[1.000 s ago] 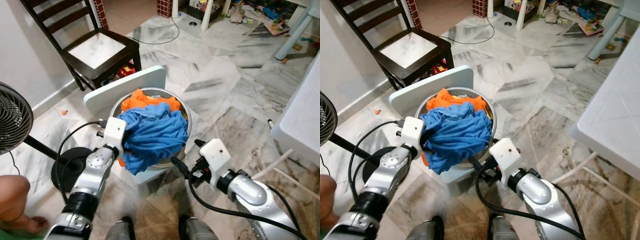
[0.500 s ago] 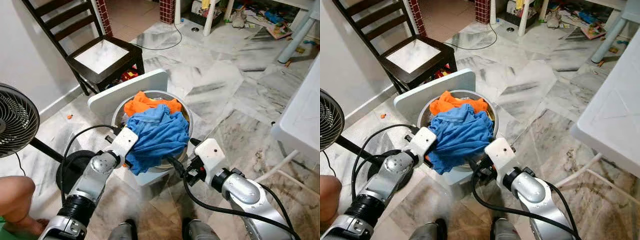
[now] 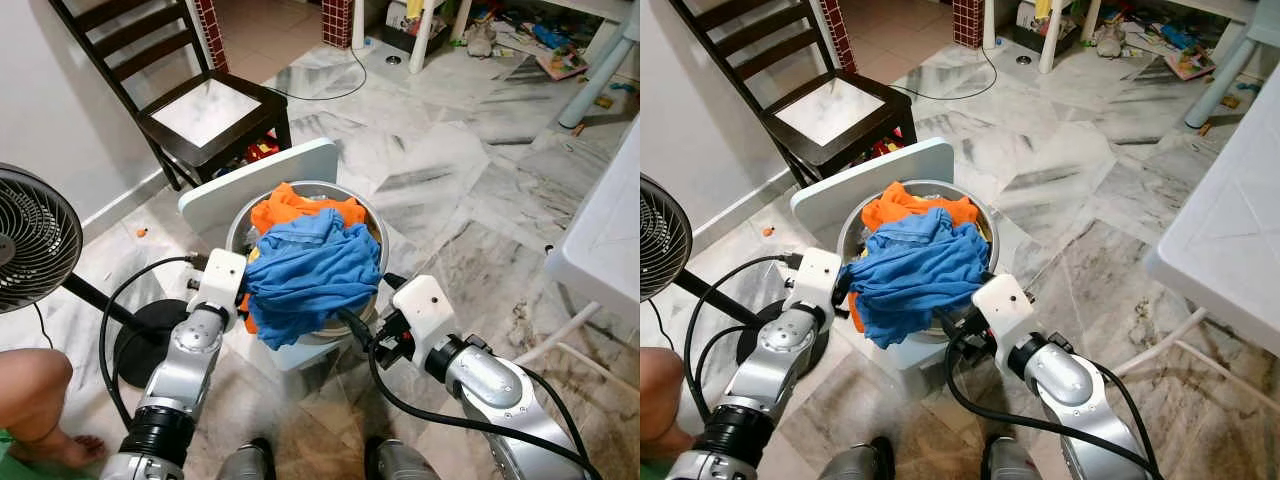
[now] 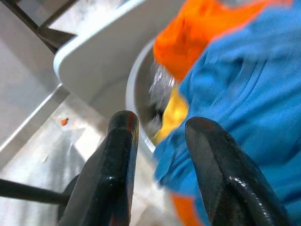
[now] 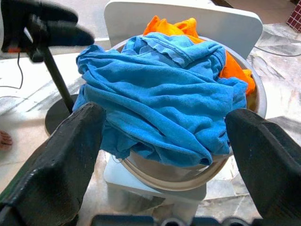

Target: Hang hanger

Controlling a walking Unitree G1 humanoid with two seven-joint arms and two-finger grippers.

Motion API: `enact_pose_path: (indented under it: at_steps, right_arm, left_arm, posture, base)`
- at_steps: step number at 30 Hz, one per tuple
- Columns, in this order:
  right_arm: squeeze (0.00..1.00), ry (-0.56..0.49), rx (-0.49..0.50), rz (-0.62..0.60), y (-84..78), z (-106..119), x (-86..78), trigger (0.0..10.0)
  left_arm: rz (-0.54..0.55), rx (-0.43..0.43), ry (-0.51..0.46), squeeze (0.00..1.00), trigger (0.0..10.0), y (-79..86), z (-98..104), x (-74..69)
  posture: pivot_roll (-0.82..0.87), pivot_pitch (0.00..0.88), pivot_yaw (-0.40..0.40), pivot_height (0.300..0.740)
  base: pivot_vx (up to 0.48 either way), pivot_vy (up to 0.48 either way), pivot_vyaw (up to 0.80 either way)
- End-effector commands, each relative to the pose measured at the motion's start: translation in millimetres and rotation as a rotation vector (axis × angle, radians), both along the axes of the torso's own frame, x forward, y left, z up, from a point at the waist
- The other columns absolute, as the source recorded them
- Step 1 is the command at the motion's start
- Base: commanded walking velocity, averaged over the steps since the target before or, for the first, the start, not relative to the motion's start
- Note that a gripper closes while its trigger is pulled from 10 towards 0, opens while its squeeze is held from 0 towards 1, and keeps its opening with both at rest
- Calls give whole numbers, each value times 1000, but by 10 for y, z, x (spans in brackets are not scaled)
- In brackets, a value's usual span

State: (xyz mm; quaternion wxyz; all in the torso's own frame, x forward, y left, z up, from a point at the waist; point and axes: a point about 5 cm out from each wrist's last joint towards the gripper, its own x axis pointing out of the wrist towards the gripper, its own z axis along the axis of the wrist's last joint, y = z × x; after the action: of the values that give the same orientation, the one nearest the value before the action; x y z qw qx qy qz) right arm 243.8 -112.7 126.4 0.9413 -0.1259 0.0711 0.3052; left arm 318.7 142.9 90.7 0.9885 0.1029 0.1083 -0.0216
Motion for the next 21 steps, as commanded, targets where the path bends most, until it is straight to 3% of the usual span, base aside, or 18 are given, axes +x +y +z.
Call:
enact_pose_path:
  at_steps: [1,8,17,21]
  right_arm:
    - [0,12,1,6,-5,-30,-28,10000]
    - [0,14,-8,8,-29,-28,-43,10000]
    - [0,13,-12,15,-26,-28,-40,10000]
    - [0,14,-16,18,-25,-31,-47,10000]
  left_arm:
    - [52,-60,44,1000,10000,-10,-75,-85]
    - [123,-306,143,1000,10000,-231,-170,-232]
    - [203,-385,217,1000,10000,-240,-298,-361]
    - [231,-416,235,1000,10000,-204,-349,-342]
  posture:
    - [-140,182,53,740]
    - [-147,184,51,740]
    - [-145,183,49,740]
    - [-152,184,45,740]
  base:
    - [0,0,0]
    - [0,0,0]
    - [0,0,0]
    - [0,0,0]
